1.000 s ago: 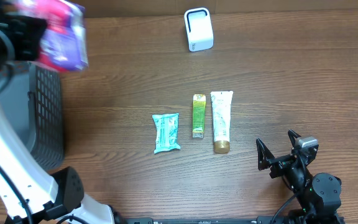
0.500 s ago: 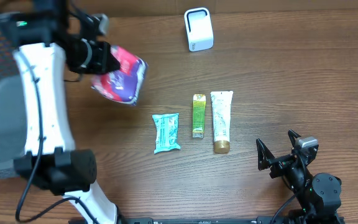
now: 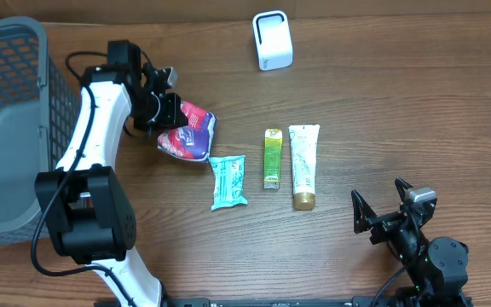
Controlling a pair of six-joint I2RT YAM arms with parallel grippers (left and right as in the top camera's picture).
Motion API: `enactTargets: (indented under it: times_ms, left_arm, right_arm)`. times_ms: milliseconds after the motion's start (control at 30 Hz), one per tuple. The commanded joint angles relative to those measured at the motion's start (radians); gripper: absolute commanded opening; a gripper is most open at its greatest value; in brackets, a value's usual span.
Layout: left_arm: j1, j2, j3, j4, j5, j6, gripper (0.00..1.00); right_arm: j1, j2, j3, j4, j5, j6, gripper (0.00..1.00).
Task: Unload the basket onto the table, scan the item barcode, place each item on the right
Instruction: 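Lift the red bag out and place it left of the wipes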
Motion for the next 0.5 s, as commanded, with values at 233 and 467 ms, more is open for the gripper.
enactTargets:
  times_ms: [233, 467]
  left_arm:
    - [-0.049, -0.007, -0.111, 0.076, -0.092, -0.119, 0.27]
    - [-0.053, -0.015, -0.059, 0.041, -0.092, -0.148, 1.0]
  right_arm:
    - [0.006, -0.012, 0.007, -0.02, -0.013, 0.004, 1.0]
    - [0.006, -0.012, 0.007, -0.02, -0.013, 0.004, 1.0]
